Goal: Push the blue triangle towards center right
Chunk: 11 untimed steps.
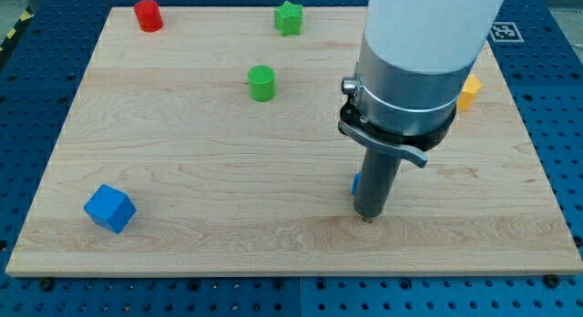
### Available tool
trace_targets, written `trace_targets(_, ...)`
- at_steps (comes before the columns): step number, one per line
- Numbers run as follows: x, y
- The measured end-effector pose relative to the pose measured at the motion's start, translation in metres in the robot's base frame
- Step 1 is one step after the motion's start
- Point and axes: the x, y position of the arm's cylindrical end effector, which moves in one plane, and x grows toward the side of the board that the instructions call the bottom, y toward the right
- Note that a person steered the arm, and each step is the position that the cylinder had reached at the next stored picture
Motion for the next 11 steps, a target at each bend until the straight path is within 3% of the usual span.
trace_targets(2, -0.02, 0.02)
trace_targets(5, -0.023, -0.054)
trace_targets(11, -0.071, -0.006)
